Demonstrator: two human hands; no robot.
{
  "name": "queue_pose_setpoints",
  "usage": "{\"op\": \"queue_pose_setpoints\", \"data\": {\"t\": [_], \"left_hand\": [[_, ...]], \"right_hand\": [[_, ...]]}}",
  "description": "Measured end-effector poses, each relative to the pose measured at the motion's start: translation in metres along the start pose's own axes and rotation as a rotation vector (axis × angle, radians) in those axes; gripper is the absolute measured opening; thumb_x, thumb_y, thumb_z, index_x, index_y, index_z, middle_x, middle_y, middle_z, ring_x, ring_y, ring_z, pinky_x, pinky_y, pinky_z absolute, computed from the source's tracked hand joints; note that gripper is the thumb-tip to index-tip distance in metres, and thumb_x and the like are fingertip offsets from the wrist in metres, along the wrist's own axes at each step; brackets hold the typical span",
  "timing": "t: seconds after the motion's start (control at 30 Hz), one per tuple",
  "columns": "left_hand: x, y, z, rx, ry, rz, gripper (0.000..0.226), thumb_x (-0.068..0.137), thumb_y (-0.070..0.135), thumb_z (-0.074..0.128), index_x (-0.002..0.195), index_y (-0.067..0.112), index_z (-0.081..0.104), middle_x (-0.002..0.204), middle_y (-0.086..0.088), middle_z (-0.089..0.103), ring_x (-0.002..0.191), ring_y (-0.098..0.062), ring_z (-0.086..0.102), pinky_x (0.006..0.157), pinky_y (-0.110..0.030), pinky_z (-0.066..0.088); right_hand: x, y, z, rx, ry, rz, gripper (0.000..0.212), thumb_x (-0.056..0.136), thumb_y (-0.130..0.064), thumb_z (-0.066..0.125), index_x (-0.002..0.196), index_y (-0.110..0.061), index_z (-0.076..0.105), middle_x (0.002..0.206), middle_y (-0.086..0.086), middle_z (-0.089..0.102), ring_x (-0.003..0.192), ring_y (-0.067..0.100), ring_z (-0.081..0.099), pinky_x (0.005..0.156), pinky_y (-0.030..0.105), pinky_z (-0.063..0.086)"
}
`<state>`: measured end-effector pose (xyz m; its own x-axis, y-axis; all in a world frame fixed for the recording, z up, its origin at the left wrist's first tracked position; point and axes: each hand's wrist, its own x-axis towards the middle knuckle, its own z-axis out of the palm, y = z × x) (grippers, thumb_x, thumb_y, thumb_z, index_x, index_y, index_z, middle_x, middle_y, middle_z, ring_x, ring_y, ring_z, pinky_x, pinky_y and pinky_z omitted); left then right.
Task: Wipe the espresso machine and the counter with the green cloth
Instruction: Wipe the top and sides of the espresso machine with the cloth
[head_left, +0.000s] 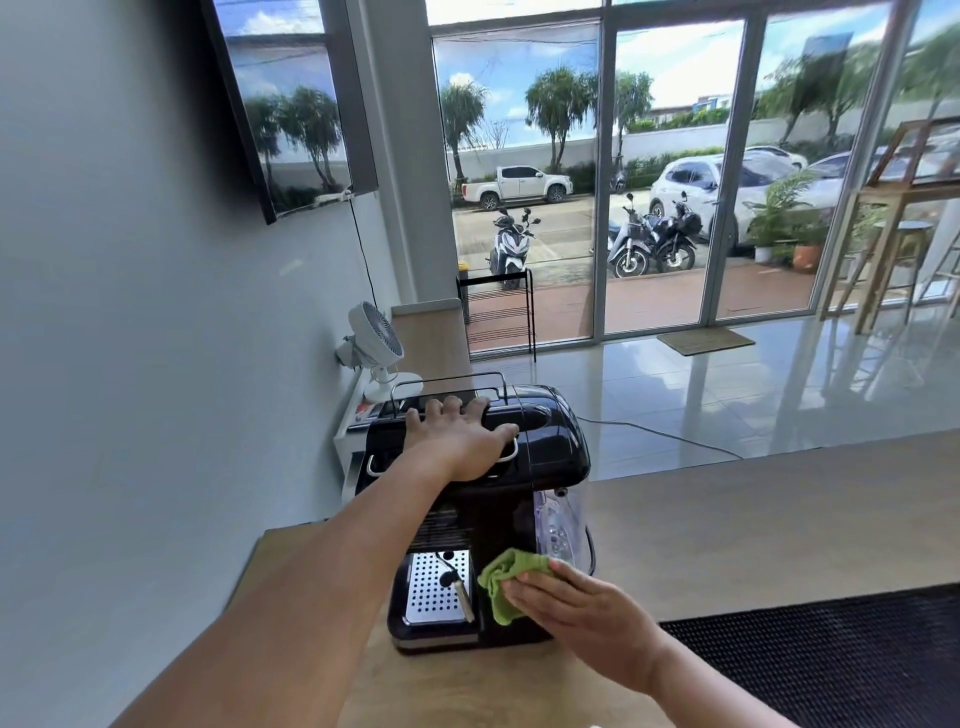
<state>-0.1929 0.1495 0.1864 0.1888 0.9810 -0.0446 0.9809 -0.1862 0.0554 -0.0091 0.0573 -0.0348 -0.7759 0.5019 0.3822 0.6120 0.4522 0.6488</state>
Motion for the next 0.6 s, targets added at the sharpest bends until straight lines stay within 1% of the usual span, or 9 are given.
{"op": "queue_pose_setpoints", "data": {"t": [0.07,0.13,0.17,0.23,0.3,0.37,0.43,0.5,0.6], "left_hand": [[0.001,0.003,-0.001,0.017,-0.024,-0.014,0.073,0.088,0.072,0.019,0.151,0.035,0.014,0.159,-0.005,0.015,0.146,-0.030,0.009,0.116,-0.054,0.005],[0.002,0.008,-0.004,0.033,-0.060,-0.037,0.076,0.088,0.073,0.017,0.152,0.033,0.010,0.161,-0.007,0.008,0.148,-0.032,0.003,0.116,-0.057,0.001],[0.002,0.011,-0.006,0.036,-0.076,-0.050,0.078,0.088,0.073,0.017,0.153,0.031,0.008,0.162,-0.008,0.005,0.148,-0.033,0.000,0.116,-0.059,-0.001],[0.003,0.017,-0.010,0.042,-0.098,-0.072,0.080,0.089,0.074,0.016,0.153,0.028,0.008,0.162,-0.010,0.000,0.148,-0.035,-0.002,0.115,-0.062,-0.003],[0.003,0.021,-0.011,0.044,-0.103,-0.081,0.080,0.089,0.074,0.015,0.153,0.027,0.008,0.162,-0.011,0.000,0.148,-0.036,-0.002,0.114,-0.063,-0.003],[0.002,0.021,-0.011,0.031,-0.092,-0.080,0.081,0.088,0.074,0.015,0.153,0.027,0.009,0.162,-0.011,0.000,0.147,-0.036,-0.001,0.113,-0.064,-0.004],[0.001,0.020,-0.011,0.013,-0.078,-0.072,0.081,0.088,0.074,0.015,0.153,0.027,0.009,0.162,-0.012,0.001,0.147,-0.036,-0.002,0.114,-0.063,-0.004],[0.000,0.019,-0.010,0.009,-0.070,-0.071,0.080,0.088,0.074,0.015,0.153,0.027,0.010,0.161,-0.012,0.002,0.147,-0.036,-0.001,0.113,-0.063,-0.004],[0.002,0.018,-0.007,0.011,-0.053,-0.076,0.079,0.089,0.073,0.016,0.153,0.027,0.012,0.161,-0.013,0.004,0.147,-0.036,-0.001,0.114,-0.063,-0.004]], "right_hand": [[0.013,0.007,-0.012,0.089,0.118,0.213,0.076,0.087,-0.015,0.052,0.155,-0.011,0.020,0.164,0.002,0.015,0.149,0.019,0.020,0.121,0.039,0.020],[0.032,0.016,-0.023,0.153,0.223,0.411,0.080,0.086,-0.019,0.055,0.156,-0.010,0.018,0.162,0.005,0.019,0.149,0.022,0.022,0.120,0.040,0.021],[0.040,0.018,-0.026,0.162,0.274,0.470,0.078,0.086,-0.020,0.056,0.155,-0.010,0.019,0.161,0.006,0.022,0.148,0.023,0.023,0.120,0.041,0.022],[0.047,0.015,-0.022,0.146,0.299,0.489,0.078,0.087,-0.019,0.056,0.155,-0.010,0.020,0.161,0.007,0.021,0.148,0.024,0.022,0.120,0.042,0.021],[0.034,0.001,-0.005,0.123,0.221,0.385,0.080,0.085,-0.015,0.054,0.156,-0.010,0.017,0.163,0.006,0.014,0.150,0.023,0.018,0.122,0.041,0.016],[0.008,-0.011,0.012,0.093,0.143,0.269,0.078,0.084,-0.008,0.047,0.156,-0.011,0.018,0.164,0.004,0.014,0.149,0.021,0.018,0.123,0.040,0.013],[-0.012,-0.014,0.017,0.114,0.110,0.256,0.076,0.084,-0.003,0.044,0.156,-0.012,0.019,0.163,0.002,0.017,0.149,0.020,0.021,0.123,0.039,0.013],[-0.016,-0.011,0.015,0.206,0.151,0.365,0.078,0.083,-0.003,0.045,0.156,-0.011,0.017,0.164,0.003,0.015,0.149,0.021,0.020,0.121,0.039,0.018],[0.008,-0.005,0.000,0.436,0.333,0.648,0.074,0.090,-0.013,0.049,0.155,-0.005,0.015,0.163,0.015,0.013,0.149,0.029,0.020,0.120,0.042,0.022]]}}
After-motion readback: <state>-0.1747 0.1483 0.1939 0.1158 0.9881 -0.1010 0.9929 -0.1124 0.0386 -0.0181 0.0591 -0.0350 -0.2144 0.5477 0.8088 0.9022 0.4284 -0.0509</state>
